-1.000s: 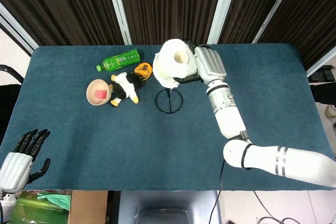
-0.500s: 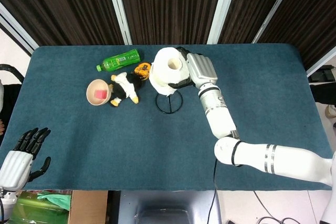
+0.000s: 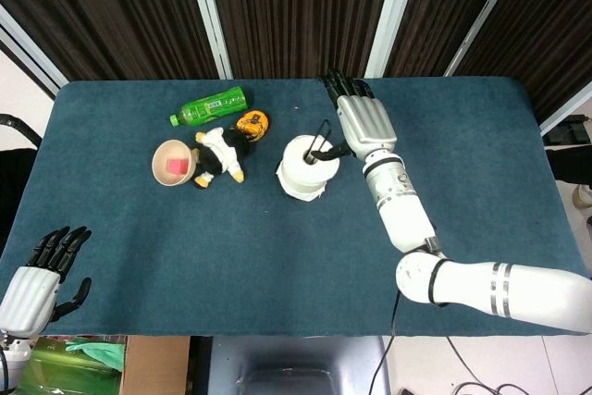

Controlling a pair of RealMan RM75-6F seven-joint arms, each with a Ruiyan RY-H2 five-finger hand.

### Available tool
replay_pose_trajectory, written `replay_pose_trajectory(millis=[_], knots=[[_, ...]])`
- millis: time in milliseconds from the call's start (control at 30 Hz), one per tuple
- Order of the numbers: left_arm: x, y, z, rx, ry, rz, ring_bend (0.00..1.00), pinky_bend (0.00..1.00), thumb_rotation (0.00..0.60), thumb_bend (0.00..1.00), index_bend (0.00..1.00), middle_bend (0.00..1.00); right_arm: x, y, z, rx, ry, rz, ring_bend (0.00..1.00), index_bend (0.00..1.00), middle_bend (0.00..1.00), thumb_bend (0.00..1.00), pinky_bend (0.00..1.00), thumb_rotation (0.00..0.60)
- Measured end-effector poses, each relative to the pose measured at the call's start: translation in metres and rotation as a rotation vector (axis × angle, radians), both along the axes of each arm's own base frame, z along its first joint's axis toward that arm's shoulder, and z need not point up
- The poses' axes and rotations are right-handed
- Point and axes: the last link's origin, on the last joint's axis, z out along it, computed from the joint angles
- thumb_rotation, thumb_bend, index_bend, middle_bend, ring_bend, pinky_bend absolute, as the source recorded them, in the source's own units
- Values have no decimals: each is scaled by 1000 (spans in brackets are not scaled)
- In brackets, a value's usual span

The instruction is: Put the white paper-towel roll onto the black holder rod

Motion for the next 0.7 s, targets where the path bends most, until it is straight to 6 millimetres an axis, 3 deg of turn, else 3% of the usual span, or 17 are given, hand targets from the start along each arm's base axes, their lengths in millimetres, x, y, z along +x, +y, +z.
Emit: replay_pose_trajectory(millis=[167,300,400,633,700], knots=[[2,-2,2,7,-6,-15,41,101,600,476,0,63,-27,26,7,-28,98,53,0,0,0,179,0,600],[3,-4,3,17,-9,-23,41,101,600,476,0,64,-74,59,10,-49,205,70,0,0,0,180,0,600],[3,-5,3,20,-8,-24,41,101,600,476,0,63,-122,90,9,-68,272,67,0,0,0,179,0,600],[4,-6,-1,16,12,-30,41,101,600,476,0,63,-252,192,3,-90,268,-56,0,0,0,179,0,600],[6,-6,-3,9,17,-33,41,101,600,476,0,63,-275,209,1,-101,271,-81,0,0,0,179,0,600]])
